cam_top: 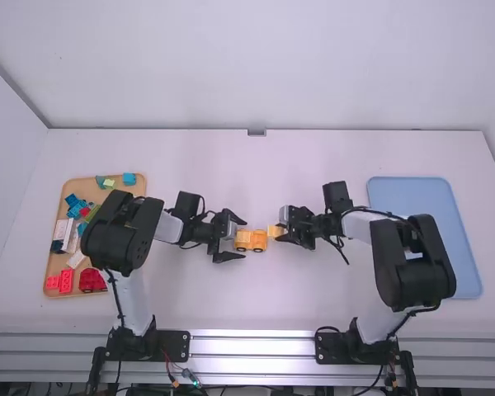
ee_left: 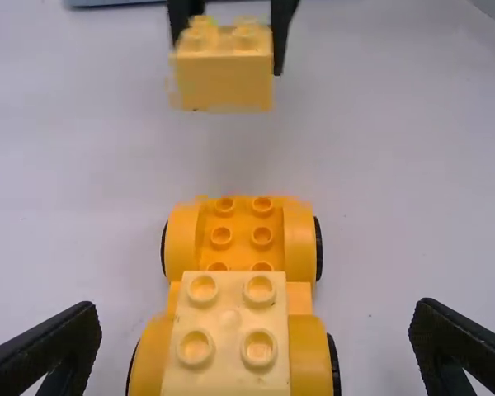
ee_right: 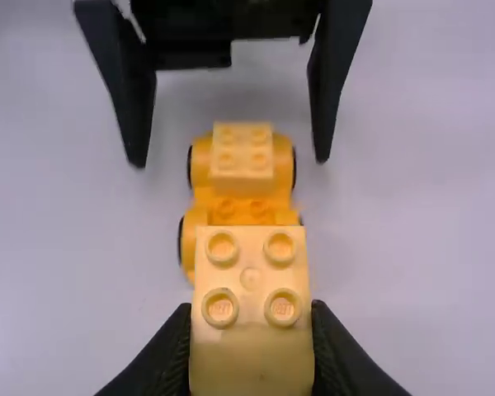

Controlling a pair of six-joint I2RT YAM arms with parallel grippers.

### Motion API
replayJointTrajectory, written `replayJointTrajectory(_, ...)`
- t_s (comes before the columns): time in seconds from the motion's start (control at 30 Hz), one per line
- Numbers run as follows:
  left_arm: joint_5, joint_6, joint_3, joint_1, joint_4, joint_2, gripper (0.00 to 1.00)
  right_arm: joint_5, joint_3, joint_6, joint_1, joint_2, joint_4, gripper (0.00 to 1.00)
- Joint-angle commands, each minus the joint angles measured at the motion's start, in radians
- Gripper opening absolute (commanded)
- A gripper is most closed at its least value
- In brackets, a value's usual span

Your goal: Assemble lego blocks to make yellow taxi

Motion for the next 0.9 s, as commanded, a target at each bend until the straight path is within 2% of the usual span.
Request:
replayJointTrajectory(0.0, 0.007, -0.003, 0.01, -0.029, 0.011, 0.016, 1.0, 0.022, 0.009, 0.103, 0.034, -0.012, 0.014, 0.21)
replayJointTrajectory(0.17, -0.079, -0.004, 0.01, -0.072, 0.021, 0.019, 0.97, 0.048, 0.009, 0.114, 0.099, -0.012, 0.017, 0.2)
replayJointTrajectory(0.2, -0.101, -0.011, 0.01, -0.083, 0.023, 0.019, 0.93, 0.053, 0.009, 0.114, 0.11, -0.012, 0.017, 0.19)
replayJointTrajectory(0.47, -0.129, -0.077, 0.023, -0.085, 0.037, 0.02, 0.91, 0.089, 0.007, 0.122, 0.148, -0.011, 0.013, 0.17)
replayJointTrajectory(0.57, -0.131, -0.077, 0.022, -0.093, 0.047, 0.034, 0.81, 0.09, 0.007, 0.121, 0.149, 0.008, 0.023, 0.17)
replayJointTrajectory(0.7, -0.135, -0.081, 0.02, -0.092, 0.071, 0.061, 0.77, 0.089, 0.01, 0.121, 0.148, 0.028, 0.024, 0.17)
replayJointTrajectory(0.77, -0.134, -0.081, 0.021, -0.092, 0.067, 0.061, 0.72, 0.089, 0.01, 0.121, 0.148, 0.028, 0.026, 0.17)
replayJointTrajectory(0.87, -0.131, -0.081, 0.021, -0.092, 0.068, 0.061, 0.61, 0.09, 0.008, 0.122, 0.15, 0.028, 0.039, 0.17)
